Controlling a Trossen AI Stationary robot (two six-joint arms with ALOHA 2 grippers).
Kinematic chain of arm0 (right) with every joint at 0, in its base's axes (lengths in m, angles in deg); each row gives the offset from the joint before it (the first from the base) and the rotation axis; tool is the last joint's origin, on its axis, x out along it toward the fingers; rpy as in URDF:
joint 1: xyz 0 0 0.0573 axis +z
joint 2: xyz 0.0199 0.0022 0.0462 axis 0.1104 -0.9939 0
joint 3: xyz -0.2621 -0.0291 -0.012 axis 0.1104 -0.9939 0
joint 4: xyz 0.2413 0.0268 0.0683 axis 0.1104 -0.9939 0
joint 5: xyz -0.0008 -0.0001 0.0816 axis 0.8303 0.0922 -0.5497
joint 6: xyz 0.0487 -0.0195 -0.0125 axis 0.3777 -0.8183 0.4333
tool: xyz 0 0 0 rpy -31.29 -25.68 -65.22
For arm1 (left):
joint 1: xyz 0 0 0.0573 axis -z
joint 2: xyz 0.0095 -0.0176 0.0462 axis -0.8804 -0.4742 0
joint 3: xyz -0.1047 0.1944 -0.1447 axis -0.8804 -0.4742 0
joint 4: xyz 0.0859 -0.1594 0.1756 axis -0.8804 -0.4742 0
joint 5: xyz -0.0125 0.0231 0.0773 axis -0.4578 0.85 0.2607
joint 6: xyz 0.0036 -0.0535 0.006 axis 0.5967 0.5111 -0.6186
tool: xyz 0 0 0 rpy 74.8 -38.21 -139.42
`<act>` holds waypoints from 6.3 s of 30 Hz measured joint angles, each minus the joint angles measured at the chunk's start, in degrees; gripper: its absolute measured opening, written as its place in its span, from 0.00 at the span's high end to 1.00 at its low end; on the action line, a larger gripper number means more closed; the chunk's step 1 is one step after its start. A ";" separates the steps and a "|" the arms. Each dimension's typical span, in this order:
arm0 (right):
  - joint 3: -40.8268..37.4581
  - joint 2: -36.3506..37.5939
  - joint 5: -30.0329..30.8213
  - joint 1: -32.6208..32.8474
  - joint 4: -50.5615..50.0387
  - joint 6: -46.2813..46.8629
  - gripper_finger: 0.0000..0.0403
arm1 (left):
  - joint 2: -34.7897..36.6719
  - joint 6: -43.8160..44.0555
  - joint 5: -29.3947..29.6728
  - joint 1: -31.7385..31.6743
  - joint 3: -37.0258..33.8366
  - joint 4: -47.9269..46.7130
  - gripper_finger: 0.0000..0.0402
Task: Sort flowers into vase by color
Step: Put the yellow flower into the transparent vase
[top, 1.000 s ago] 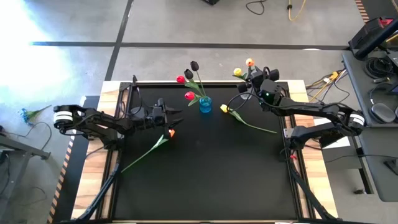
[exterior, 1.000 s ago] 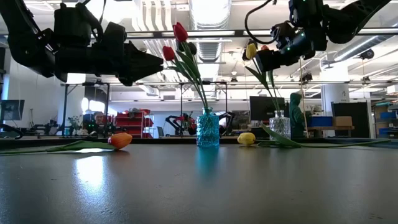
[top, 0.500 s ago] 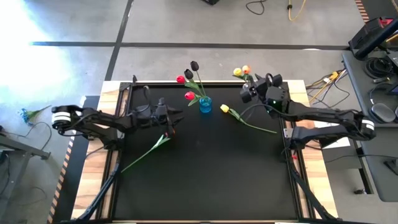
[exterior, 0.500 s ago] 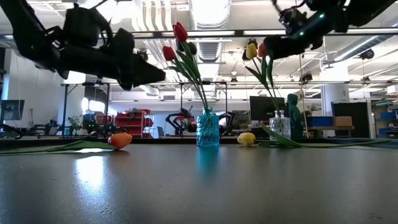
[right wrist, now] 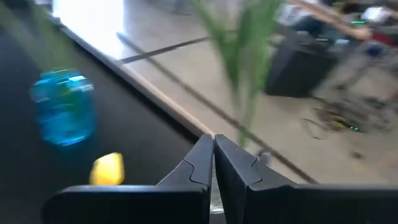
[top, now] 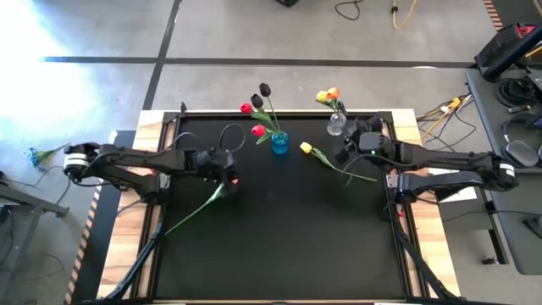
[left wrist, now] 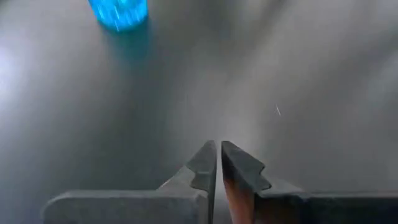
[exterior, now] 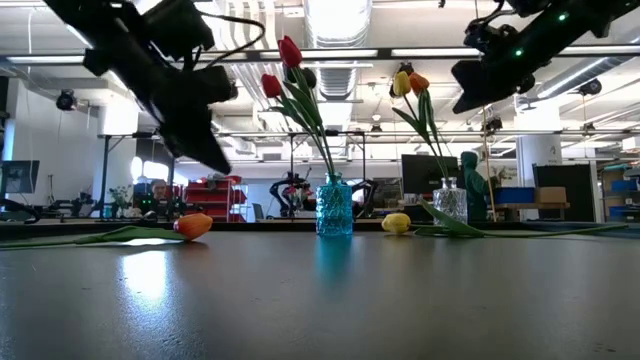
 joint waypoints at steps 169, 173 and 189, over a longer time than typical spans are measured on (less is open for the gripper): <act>-9.26 -22.86 -17.52 -28.07 74.79 -5.25 0.86 | 11.10 16.93 1.52 8.51 -23.87 28.38 0.53; -9.25 -22.80 -17.52 -28.07 74.40 -5.25 0.75 | 11.10 17.23 1.47 8.51 -23.87 29.23 0.53; -4.26 -17.32 -17.50 -28.05 55.55 -6.25 0.61 | 11.10 17.66 1.45 8.53 -23.87 29.33 0.53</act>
